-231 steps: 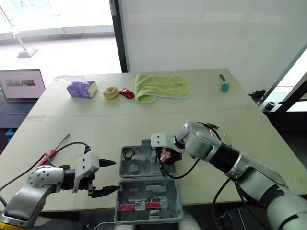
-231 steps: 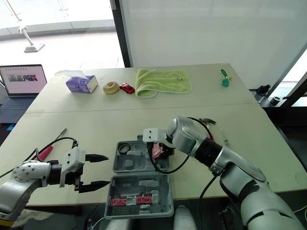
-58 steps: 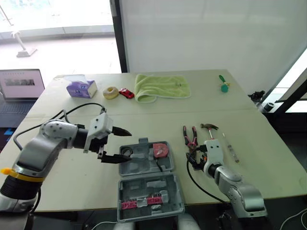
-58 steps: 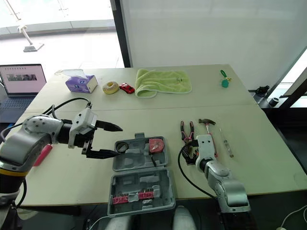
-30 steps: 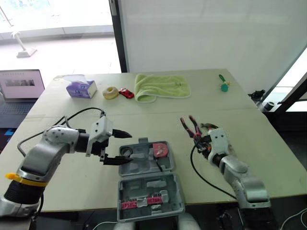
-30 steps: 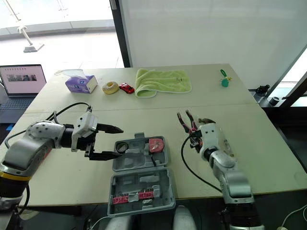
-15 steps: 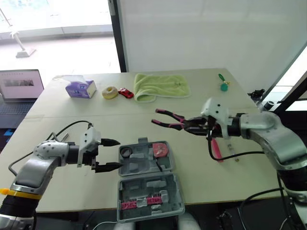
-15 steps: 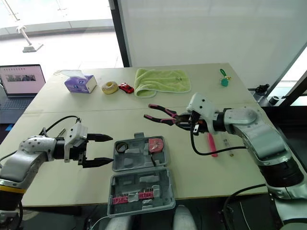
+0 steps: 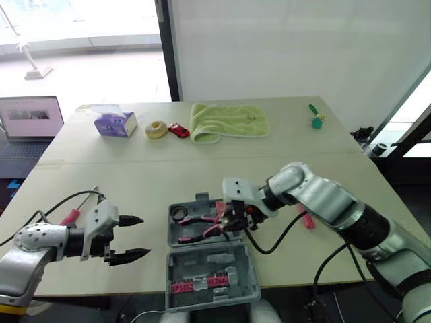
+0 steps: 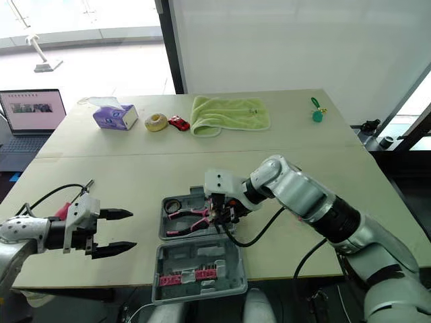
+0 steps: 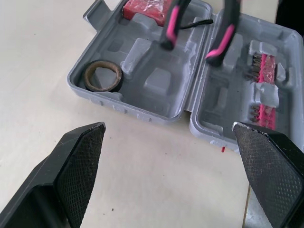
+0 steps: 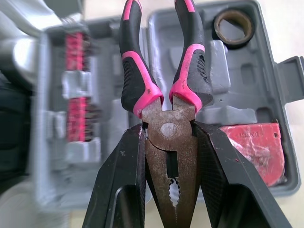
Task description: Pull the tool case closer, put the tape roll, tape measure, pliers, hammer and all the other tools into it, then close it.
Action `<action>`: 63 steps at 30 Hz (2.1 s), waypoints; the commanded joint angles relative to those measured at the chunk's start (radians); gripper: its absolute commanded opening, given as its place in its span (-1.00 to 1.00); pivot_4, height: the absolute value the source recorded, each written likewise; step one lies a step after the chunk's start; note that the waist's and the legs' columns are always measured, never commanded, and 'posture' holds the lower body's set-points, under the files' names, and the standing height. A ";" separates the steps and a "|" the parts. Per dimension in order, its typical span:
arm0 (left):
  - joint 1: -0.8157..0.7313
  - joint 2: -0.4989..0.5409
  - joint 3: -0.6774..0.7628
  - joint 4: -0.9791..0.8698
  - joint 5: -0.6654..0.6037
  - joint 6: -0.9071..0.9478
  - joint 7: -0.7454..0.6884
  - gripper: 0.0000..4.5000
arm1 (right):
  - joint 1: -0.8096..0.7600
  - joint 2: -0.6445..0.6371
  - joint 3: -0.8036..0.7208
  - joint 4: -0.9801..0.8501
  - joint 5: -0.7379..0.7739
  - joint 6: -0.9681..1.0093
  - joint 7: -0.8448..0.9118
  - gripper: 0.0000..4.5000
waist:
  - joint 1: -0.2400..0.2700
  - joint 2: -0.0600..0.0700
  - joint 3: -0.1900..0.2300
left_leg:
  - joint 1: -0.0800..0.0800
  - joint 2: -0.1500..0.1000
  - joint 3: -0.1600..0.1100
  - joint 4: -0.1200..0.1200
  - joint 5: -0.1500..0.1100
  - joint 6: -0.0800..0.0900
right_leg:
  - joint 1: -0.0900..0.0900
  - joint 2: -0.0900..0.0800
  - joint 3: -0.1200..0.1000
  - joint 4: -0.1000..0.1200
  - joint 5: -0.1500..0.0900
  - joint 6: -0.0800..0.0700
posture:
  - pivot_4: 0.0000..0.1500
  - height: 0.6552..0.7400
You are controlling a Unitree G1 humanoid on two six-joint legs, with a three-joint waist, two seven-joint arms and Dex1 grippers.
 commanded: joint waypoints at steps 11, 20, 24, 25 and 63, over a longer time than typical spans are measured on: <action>0.045 0.040 0.139 -0.074 -0.047 0.048 0.024 1.00 | -0.014 0.181 0.057 0.221 -0.162 -0.130 -0.028 -0.57 | -0.001 0.000 0.000 | 0.000 0.000 0.000 0.000 0.000 0.000 | 0.000 0.001 0.000 0.000 0.000 0.000 | 1.00 0.92; 0.063 0.042 0.144 -0.075 -0.038 0.042 0.029 1.00 | 0.006 0.218 0.045 0.265 -0.195 -0.160 -0.012 -0.57 | -0.004 0.000 0.000 | 0.000 0.000 0.000 -0.001 0.000 0.000 | -0.001 0.002 0.000 0.001 0.000 0.000 | 1.00 0.92; 0.062 0.041 0.131 -0.073 -0.029 0.035 0.031 1.00 | 0.009 0.238 0.038 0.306 -0.208 -0.184 -0.016 -0.57 | -0.006 0.000 0.000 | 0.000 0.000 0.000 -0.001 0.000 0.000 | -0.001 0.002 0.000 0.001 0.000 0.000 | 1.00 0.92; 0.062 0.041 0.127 -0.072 -0.027 0.033 0.031 1.00 | 0.012 0.245 0.035 0.317 -0.206 -0.186 -0.013 -0.57 | -0.007 0.000 0.000 | 0.001 0.000 0.000 -0.001 0.000 0.000 | -0.001 0.002 0.000 0.001 0.000 0.000 | 1.00 0.92; -0.006 0.025 0.028 -0.078 -0.040 0.056 -0.014 1.00 | 0.263 0.415 -0.130 0.619 -0.269 -0.465 -0.184 -0.98 | -0.027 0.001 -0.001 | 0.004 0.001 -0.001 -0.003 0.000 0.000 | 0.001 0.004 0.000 0.003 0.000 -0.001 | 1.00 0.92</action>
